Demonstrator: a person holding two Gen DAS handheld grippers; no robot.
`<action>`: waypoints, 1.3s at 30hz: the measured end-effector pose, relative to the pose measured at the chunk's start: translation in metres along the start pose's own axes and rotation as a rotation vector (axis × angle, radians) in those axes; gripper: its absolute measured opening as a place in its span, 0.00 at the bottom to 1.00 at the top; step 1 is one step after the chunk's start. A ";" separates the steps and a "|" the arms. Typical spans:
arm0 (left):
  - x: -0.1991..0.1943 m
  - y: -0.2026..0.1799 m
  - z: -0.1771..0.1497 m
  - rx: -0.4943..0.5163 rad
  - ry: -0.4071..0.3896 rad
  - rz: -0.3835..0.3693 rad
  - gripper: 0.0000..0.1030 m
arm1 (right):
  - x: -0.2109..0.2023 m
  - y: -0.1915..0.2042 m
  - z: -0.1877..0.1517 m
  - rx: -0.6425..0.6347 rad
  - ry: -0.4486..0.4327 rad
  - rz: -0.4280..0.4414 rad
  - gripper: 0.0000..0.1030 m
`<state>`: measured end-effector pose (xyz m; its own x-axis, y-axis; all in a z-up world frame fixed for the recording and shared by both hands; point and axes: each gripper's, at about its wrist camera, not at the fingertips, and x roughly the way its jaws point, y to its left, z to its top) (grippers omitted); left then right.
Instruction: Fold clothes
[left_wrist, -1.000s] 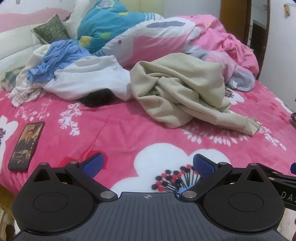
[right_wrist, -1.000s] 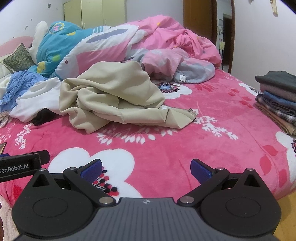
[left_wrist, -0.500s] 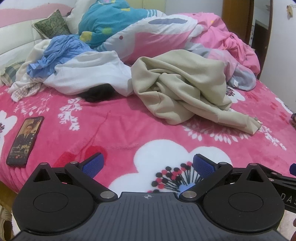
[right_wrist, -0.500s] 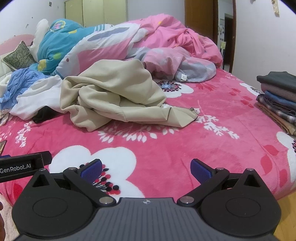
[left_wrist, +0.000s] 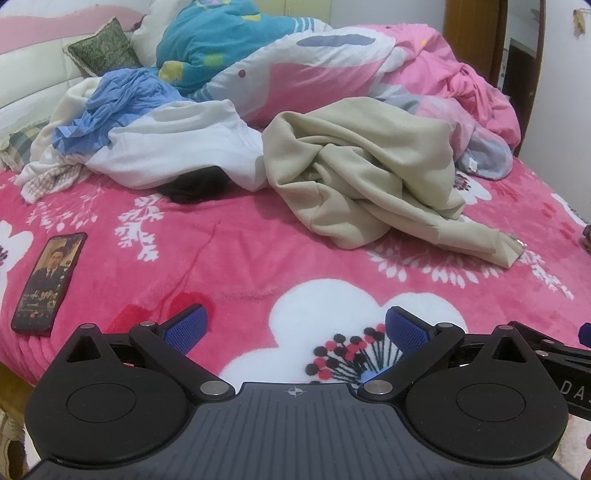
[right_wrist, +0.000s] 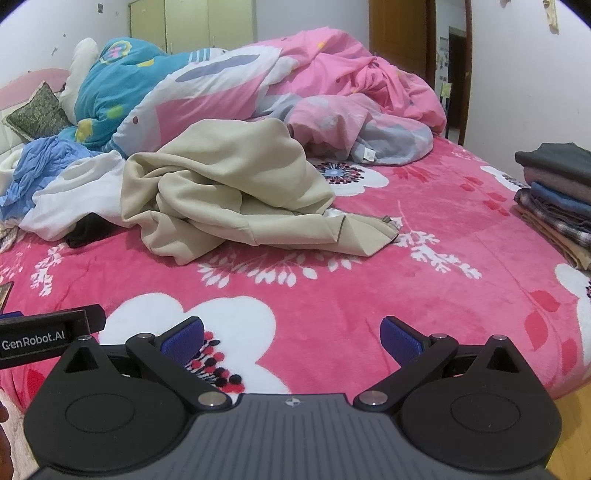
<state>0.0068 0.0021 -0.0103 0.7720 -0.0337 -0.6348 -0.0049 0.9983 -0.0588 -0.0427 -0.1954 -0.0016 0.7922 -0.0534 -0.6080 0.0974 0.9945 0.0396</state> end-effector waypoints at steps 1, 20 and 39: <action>0.001 0.000 0.000 0.001 0.001 0.000 1.00 | 0.001 0.000 0.001 0.000 0.000 0.000 1.00; 0.040 0.008 -0.002 -0.022 0.053 0.003 1.00 | 0.026 0.002 0.000 -0.004 0.000 0.047 1.00; 0.118 0.031 0.075 -0.052 -0.155 -0.126 1.00 | 0.091 -0.014 0.084 -0.127 -0.296 0.210 1.00</action>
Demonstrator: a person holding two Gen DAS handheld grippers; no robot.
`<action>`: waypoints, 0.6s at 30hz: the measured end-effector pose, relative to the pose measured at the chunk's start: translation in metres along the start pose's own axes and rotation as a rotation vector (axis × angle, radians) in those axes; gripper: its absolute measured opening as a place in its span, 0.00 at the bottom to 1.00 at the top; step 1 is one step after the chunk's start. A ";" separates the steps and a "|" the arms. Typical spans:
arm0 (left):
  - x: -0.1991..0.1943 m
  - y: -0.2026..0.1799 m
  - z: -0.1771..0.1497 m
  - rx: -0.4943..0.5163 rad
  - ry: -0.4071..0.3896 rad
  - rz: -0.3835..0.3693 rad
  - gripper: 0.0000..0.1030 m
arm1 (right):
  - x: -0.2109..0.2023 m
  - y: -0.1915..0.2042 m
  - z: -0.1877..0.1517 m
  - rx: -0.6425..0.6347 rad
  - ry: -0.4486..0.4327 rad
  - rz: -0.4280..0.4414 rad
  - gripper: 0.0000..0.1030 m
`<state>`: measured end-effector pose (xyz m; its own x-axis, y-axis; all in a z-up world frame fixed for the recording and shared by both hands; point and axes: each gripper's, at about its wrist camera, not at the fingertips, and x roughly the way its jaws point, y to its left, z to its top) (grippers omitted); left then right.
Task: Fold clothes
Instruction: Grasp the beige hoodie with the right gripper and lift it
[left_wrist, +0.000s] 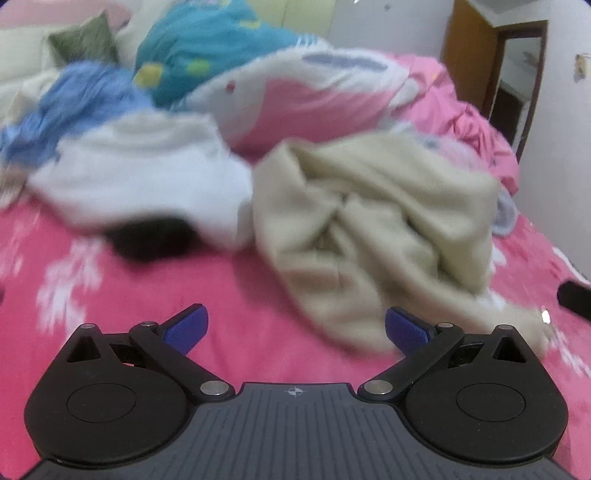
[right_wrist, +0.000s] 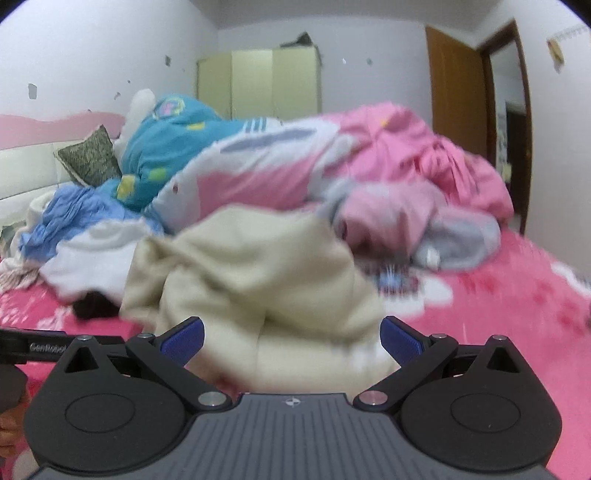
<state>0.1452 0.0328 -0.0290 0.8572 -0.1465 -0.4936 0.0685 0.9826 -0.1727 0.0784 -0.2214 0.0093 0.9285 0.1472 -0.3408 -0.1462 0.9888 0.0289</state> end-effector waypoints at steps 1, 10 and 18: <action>0.007 -0.001 0.008 0.018 -0.017 -0.003 0.99 | 0.010 -0.003 0.010 -0.004 -0.012 0.010 1.00; 0.079 -0.017 0.069 0.190 -0.073 -0.045 0.87 | 0.133 -0.028 0.090 0.081 0.048 0.154 1.00; 0.119 -0.033 0.066 0.244 0.042 -0.095 0.49 | 0.226 -0.051 0.077 0.313 0.428 0.304 0.83</action>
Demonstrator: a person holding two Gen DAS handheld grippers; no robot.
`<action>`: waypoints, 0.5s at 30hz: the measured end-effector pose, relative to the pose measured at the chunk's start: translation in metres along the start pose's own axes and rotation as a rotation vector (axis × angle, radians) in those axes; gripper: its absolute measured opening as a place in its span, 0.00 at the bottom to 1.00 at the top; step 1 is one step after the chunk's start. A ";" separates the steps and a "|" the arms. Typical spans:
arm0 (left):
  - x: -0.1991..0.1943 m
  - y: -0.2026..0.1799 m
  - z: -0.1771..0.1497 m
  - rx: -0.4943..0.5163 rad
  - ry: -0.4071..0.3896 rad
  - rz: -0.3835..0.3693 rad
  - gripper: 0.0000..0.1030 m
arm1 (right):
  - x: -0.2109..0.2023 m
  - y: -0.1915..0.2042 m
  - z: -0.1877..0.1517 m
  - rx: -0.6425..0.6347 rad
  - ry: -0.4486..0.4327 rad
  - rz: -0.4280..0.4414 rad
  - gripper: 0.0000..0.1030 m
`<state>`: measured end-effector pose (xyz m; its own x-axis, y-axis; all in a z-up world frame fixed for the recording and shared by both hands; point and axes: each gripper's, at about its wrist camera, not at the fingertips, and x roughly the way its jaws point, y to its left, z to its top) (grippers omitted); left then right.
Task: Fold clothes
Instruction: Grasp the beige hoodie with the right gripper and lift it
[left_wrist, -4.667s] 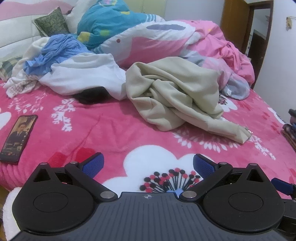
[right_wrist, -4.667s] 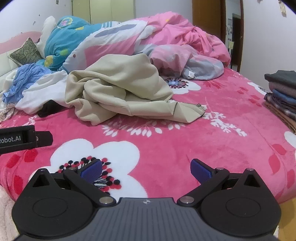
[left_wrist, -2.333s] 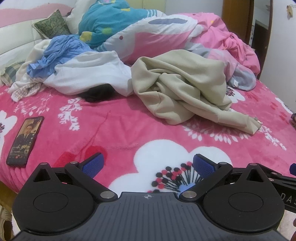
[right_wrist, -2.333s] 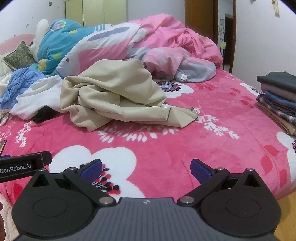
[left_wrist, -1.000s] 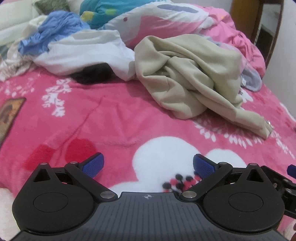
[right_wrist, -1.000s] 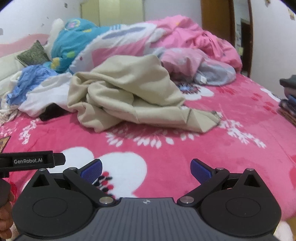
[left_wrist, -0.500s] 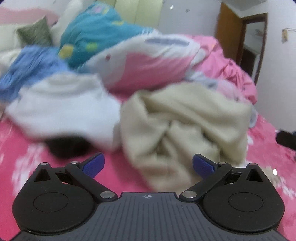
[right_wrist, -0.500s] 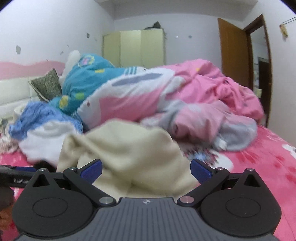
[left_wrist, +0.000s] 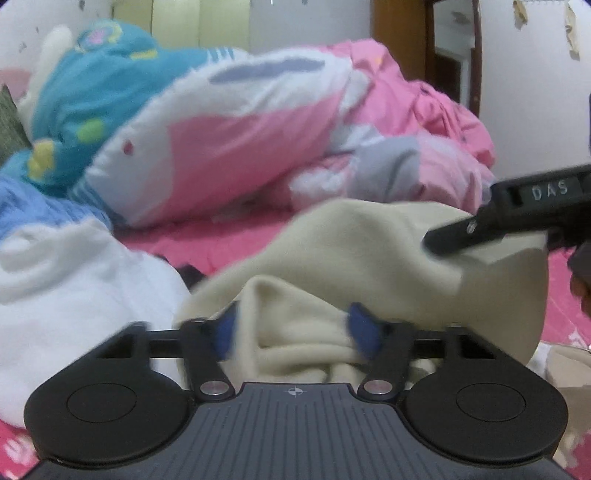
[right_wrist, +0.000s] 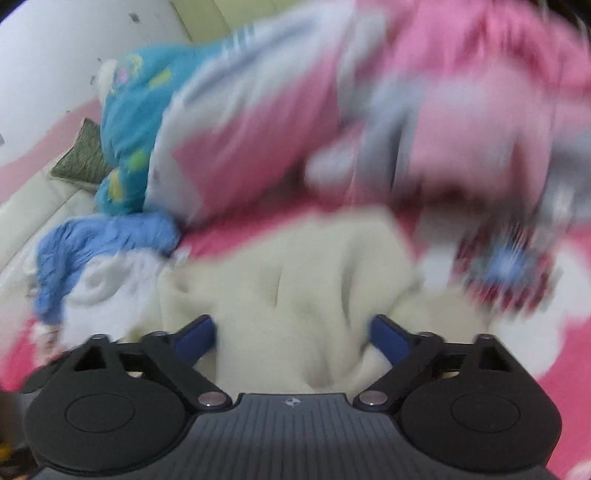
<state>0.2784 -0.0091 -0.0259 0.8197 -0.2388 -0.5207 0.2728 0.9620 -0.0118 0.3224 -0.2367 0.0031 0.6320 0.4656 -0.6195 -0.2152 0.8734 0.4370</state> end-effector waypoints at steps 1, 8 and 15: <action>-0.002 -0.002 -0.002 0.001 0.003 -0.009 0.44 | -0.002 -0.002 -0.005 0.018 0.012 0.026 0.76; -0.030 -0.025 -0.012 0.042 0.002 -0.095 0.41 | -0.041 0.001 -0.037 0.015 0.046 0.163 0.28; -0.077 -0.047 -0.033 0.065 -0.007 -0.195 0.41 | -0.092 0.014 -0.085 0.018 0.058 0.289 0.19</action>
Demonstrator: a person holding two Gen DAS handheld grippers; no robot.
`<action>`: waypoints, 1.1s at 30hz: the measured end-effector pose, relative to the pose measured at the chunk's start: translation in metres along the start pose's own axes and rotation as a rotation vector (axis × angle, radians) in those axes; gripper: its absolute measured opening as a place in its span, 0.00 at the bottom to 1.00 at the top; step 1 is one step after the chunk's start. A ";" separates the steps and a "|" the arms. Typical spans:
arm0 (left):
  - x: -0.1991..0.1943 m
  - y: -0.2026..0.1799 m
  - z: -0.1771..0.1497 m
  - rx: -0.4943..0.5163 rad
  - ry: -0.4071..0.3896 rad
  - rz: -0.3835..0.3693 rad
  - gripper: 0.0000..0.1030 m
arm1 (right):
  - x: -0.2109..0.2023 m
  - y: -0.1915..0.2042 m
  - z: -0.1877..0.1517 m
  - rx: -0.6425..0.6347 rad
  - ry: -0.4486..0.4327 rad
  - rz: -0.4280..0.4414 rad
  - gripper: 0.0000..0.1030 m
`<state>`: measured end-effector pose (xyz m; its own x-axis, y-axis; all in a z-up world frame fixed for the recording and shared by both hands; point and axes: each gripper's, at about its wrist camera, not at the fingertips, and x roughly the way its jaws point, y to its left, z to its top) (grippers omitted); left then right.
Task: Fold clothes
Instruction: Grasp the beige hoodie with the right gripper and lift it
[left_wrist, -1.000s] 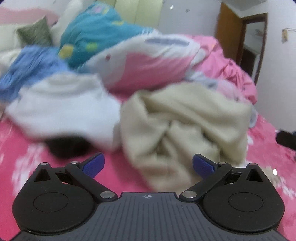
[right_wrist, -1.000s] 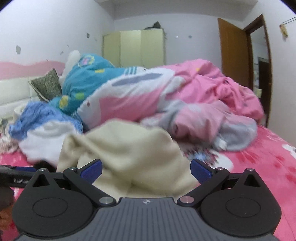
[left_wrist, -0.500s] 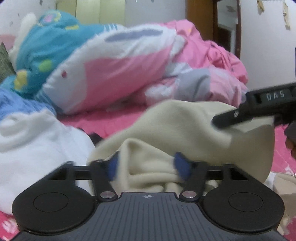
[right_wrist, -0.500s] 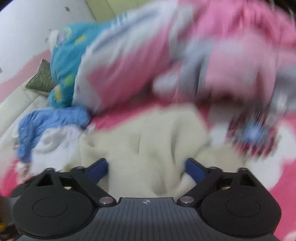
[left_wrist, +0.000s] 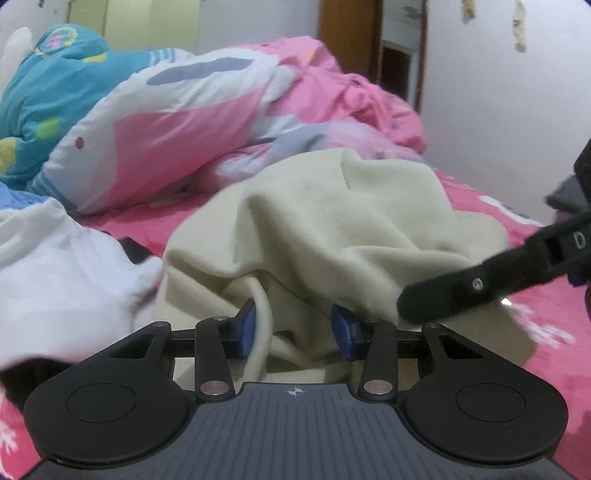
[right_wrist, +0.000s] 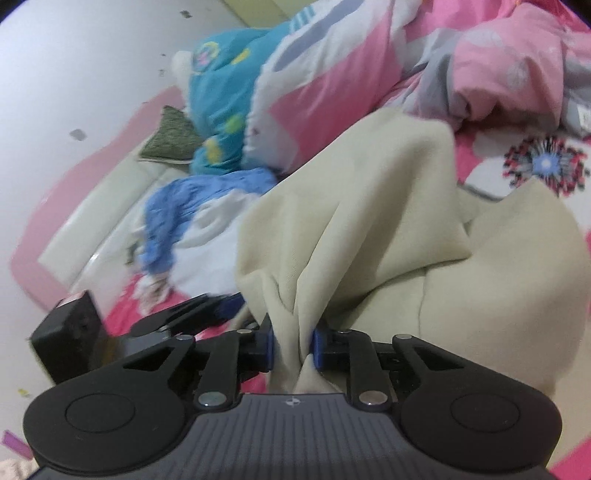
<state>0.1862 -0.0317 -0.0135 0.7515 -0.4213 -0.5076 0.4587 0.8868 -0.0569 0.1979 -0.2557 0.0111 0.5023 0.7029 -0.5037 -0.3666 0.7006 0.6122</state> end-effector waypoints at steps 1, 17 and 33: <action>-0.007 -0.005 -0.004 0.008 -0.001 -0.018 0.41 | -0.008 0.002 -0.010 0.005 -0.002 0.018 0.17; -0.083 -0.081 -0.079 0.118 -0.022 -0.142 0.58 | -0.105 -0.002 -0.161 0.194 -0.075 0.039 0.15; -0.133 -0.058 -0.094 -0.063 -0.103 -0.078 0.97 | -0.130 0.016 -0.180 0.141 -0.138 -0.176 0.27</action>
<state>0.0153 -0.0093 -0.0239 0.7608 -0.5040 -0.4088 0.4895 0.8593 -0.1483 -0.0144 -0.3137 -0.0238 0.6544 0.5416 -0.5277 -0.1561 0.7796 0.6065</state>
